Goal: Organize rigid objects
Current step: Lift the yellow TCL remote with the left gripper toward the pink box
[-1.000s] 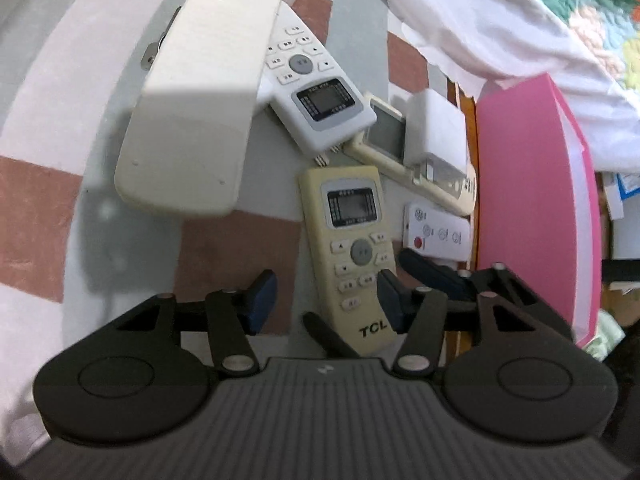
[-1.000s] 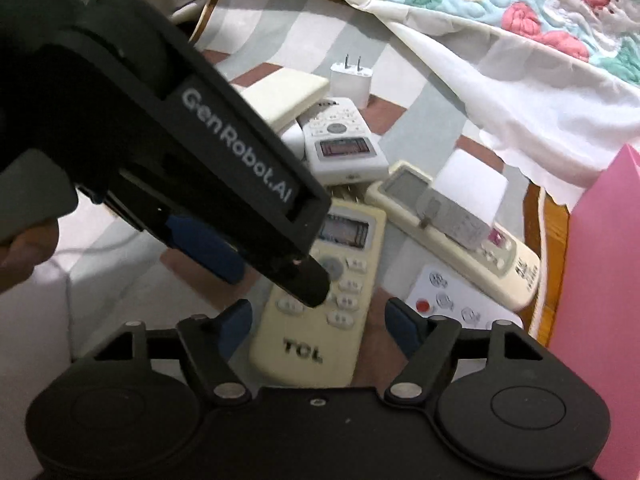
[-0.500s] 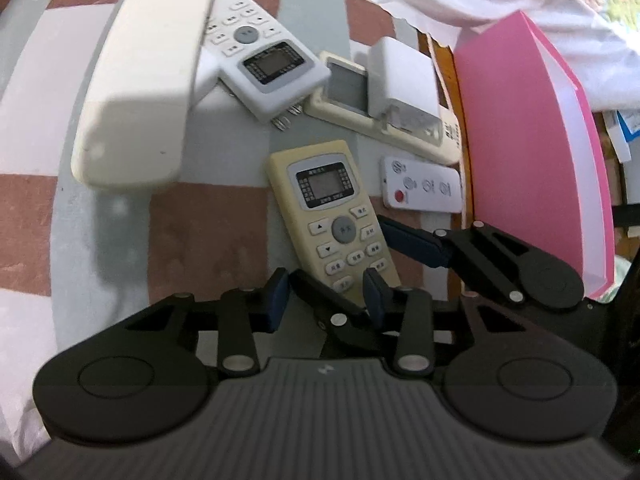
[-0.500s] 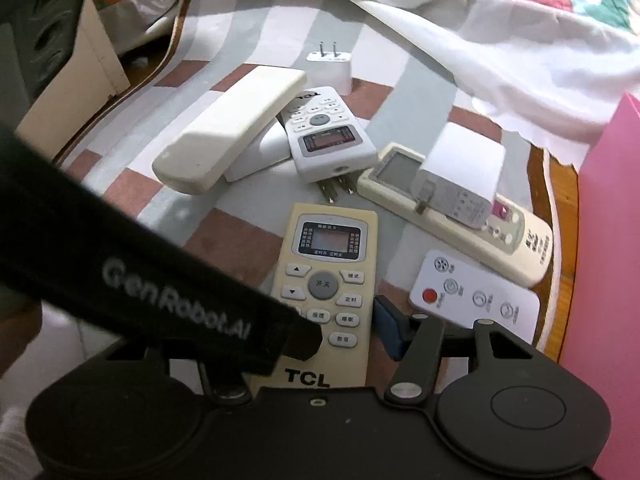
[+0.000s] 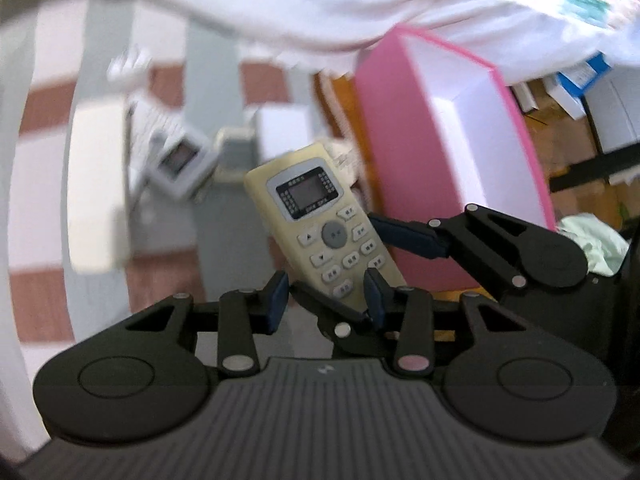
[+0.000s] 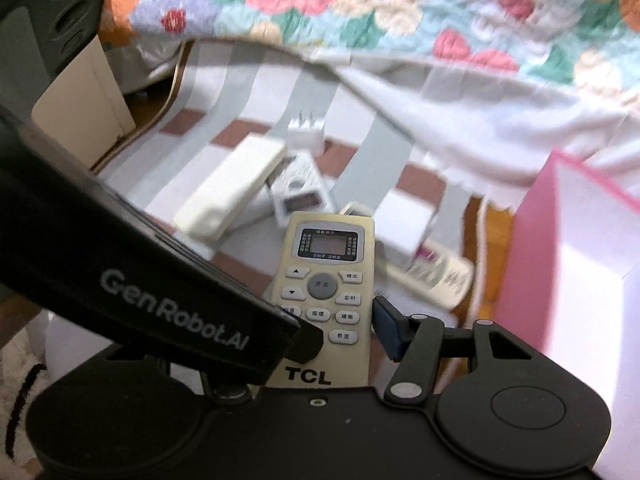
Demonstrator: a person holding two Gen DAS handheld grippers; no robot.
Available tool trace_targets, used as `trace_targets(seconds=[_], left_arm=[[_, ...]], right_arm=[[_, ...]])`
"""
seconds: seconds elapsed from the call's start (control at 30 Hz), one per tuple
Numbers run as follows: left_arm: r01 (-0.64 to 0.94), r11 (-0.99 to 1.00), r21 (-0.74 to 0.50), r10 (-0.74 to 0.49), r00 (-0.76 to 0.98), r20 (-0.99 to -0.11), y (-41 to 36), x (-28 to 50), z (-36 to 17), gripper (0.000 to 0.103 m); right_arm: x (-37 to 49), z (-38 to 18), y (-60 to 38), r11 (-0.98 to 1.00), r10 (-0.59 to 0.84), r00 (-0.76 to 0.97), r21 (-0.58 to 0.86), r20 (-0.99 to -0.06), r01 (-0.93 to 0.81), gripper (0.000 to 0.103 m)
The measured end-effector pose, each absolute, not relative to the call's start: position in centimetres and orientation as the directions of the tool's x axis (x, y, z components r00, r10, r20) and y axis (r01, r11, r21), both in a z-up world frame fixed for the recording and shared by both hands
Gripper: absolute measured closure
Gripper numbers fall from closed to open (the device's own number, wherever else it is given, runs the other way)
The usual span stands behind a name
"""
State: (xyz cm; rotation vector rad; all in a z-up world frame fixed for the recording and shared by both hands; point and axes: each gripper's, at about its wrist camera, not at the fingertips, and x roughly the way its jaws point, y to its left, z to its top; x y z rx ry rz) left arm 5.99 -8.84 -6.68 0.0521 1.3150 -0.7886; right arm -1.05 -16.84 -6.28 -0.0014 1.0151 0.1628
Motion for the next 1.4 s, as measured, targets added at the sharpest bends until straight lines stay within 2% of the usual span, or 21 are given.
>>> trace_targets(seconds=[0.2, 0.4, 0.63, 1.03, 1.4], left_arm=[[0.597, 0.695, -0.400, -0.517, 0.030, -0.855, -11.5, 6.6, -3.1, 0.063], [0.662, 0.659, -0.357, -0.517, 0.054, -0.854, -14.9, 5.3, 0.7, 0.063], [0.721, 0.595, -0.356, -0.519, 0.007, -0.855, -20.0, 3.1, 1.7, 0.063], [0.740, 0.527, -0.419, -0.507, -0.122, -0.853, -29.0, 1.5, -3.6, 0.063], [0.668, 0.592, -0.451, -0.458, -0.181, -0.870, -31.3, 1.9, -9.9, 0.064]], right_arm=[[-1.4, -3.0, -19.9, 0.992, 0.127, 0.571, 0.095, -0.811, -0.086, 0.040], [-2.4, 0.1, -22.7, 0.993, 0.101, 0.622, 0.117, -0.776, -0.015, 0.040], [-4.9, 1.2, -26.5, 0.992, 0.050, 0.653, 0.116, -0.756, 0.058, 0.040], [-7.4, -2.3, -34.2, 0.966, -0.061, 0.577, 0.097, -0.814, 0.239, 0.040], [-7.2, -7.8, -36.3, 0.943, -0.078, 0.478, 0.091, -0.875, 0.320, 0.041]])
